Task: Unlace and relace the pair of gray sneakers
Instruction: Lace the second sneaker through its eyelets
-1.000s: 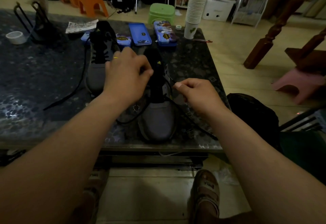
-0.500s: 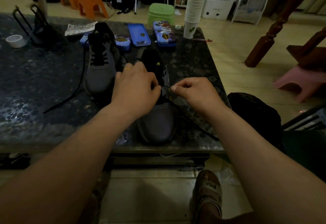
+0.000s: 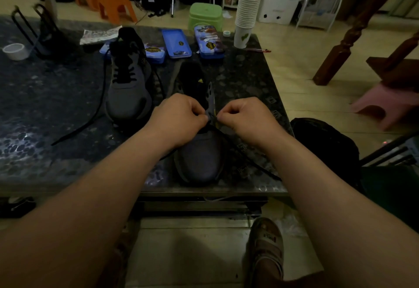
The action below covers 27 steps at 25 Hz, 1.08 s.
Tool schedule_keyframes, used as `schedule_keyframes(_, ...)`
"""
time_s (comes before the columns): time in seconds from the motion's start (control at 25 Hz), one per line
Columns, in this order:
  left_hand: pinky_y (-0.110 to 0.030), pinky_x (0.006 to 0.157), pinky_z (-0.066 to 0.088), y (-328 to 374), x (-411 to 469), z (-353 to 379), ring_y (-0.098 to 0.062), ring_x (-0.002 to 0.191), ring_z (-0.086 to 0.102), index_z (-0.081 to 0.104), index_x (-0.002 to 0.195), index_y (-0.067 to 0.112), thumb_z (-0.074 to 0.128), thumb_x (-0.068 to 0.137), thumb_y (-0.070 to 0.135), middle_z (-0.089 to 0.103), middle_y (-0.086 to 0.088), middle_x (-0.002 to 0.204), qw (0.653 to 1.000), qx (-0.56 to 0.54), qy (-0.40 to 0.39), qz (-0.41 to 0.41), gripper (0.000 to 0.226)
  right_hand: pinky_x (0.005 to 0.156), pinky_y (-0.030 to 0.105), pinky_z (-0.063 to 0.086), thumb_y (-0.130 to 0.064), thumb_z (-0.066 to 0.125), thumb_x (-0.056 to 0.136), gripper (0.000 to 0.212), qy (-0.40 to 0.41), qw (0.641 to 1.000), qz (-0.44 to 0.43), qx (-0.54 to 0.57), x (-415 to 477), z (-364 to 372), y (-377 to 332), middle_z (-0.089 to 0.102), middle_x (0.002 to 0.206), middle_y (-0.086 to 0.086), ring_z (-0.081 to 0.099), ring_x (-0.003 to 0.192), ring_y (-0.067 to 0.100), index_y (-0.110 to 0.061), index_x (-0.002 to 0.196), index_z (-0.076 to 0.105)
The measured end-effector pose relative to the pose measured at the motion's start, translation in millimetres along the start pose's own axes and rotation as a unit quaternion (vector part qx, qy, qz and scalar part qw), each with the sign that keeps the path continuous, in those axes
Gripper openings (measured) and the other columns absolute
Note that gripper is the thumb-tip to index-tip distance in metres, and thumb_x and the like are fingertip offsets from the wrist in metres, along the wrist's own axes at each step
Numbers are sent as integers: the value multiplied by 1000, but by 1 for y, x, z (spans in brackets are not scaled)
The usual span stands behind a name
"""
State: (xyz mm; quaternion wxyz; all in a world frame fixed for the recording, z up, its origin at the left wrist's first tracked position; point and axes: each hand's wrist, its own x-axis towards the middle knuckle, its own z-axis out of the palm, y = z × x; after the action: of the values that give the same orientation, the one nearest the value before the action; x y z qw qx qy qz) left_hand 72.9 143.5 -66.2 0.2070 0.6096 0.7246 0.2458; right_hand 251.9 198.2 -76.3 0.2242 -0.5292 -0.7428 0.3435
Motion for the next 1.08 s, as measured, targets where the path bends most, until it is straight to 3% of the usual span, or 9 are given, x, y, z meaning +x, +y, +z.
schedule_keyframes(0.16, -37, 78, 51, -1, -1, 4, -13, 66, 51, 64, 74, 39, 74, 91, 36, 50, 20, 59, 1000, -6, 13, -13, 20, 58, 27, 49, -30, 73, 87, 12, -2, 1000, 14, -1, 2, 0, 0, 67, 57, -14, 58, 52, -1, -28, 76, 78)
schedule_keyframes(0.32, -41, 80, 54, 0, -1, 5, -22, 72, 61, 63, 68, 39, 74, 90, 35, 52, 19, 58, 1000, -5, 18, -15, 26, 57, 26, 45, -30, 73, 86, 13, 12, 1000, 26, 9, 5, 2, 0, 67, 58, -13, 59, 54, 2, -28, 73, 77)
schedule_keyframes(0.52, -40, 79, 53, -3, 0, 8, -19, 65, 57, 65, 70, 38, 74, 90, 35, 53, 17, 57, 999, -18, 25, -17, 22, 52, 22, 40, -34, 75, 90, 18, 28, 998, 35, 43, 7, 4, -1, 63, 54, -11, 52, 46, -2, -20, 79, 77)
schedule_keyframes(0.68, -43, 81, 54, -4, -1, 9, -12, 60, 50, 65, 71, 38, 74, 89, 34, 55, 16, 58, 999, -27, 33, -7, 21, 62, 27, 49, -38, 75, 92, 19, 40, 999, 19, 23, 6, 6, 0, 72, 74, -5, 63, 65, 5, -22, 82, 76)
schedule_keyframes(0.88, -50, 91, 52, 1, -8, 13, -17, 78, 63, 64, 78, 33, 67, 91, 35, 62, 12, 68, 996, 30, 67, 44, 14, 72, 40, 58, -42, 69, 92, 19, 92, 993, -30, -66, 3, 22, -7, 71, 78, -7, 68, 77, 16, -26, 85, 75)
schedule_keyframes(1.08, -47, 84, 53, -7, -9, 17, -19, 81, 62, 69, 101, 32, 62, 94, 25, 60, 13, 74, 992, 23, 80, 91, 12, 78, 43, 57, -41, 69, 94, 18, 70, 997, -12, -27, 6, 28, -2, 70, 80, -7, 66, 80, 16, -26, 85, 72)
